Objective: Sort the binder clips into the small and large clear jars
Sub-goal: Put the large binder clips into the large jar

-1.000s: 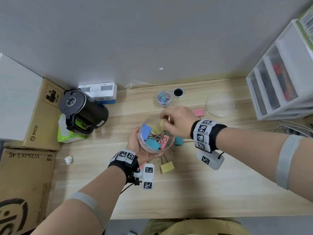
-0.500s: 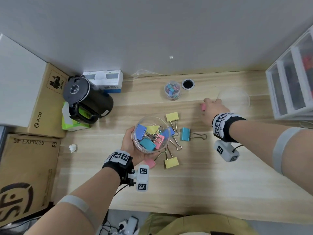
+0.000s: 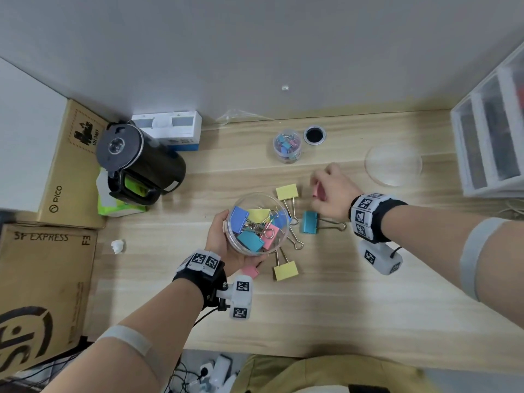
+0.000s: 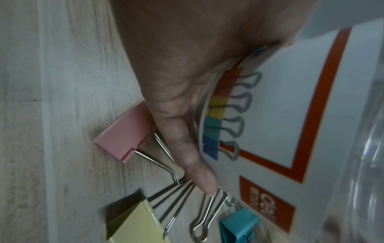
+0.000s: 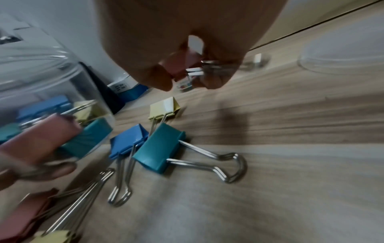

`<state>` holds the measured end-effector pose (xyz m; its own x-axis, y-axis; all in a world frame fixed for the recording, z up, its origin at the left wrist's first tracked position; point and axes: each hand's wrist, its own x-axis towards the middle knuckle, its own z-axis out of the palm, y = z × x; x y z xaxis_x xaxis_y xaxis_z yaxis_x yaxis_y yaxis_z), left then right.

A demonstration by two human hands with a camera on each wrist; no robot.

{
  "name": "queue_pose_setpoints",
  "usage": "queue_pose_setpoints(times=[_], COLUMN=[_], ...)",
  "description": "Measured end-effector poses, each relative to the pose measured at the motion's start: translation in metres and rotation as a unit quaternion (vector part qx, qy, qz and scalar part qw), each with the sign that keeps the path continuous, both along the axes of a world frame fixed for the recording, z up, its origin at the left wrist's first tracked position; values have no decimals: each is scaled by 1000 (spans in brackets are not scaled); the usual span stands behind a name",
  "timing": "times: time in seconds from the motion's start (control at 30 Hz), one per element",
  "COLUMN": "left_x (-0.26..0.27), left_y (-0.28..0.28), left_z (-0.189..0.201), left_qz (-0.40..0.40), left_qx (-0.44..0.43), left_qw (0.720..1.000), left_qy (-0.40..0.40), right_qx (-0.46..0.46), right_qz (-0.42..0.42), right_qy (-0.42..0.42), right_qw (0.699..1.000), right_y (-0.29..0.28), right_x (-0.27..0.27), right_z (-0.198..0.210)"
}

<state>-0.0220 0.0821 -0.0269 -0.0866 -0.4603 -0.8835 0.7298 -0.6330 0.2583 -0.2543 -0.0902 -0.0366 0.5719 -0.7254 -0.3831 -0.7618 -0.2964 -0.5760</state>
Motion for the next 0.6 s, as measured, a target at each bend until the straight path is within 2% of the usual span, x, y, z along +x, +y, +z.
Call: queue_pose_setpoints(times=[0.07, 0.17, 0.33, 0.47, 0.6], left_x=[0, -2, -1, 2, 1], left_y=[-2, -3, 5, 13, 16], left_z=[1, 3, 4, 5, 11], left_qz=[3, -8, -17, -18, 18], left_qx=[-3, -5, -11, -16, -7], left_qw=[1000, 1000, 1000, 1000, 1000], left_qy=[6, 0, -11, -13, 11], right_qx=[36, 19, -39, -49, -39], right_qz=[47, 115, 114, 48, -31], right_qy=[10, 103, 190, 140, -4], right_qw=[998, 988, 974, 988, 999], right_y=[11, 25, 38, 40, 35], right_x=[3, 5, 4, 0, 8], right_z=[4, -3, -14, -5, 37])
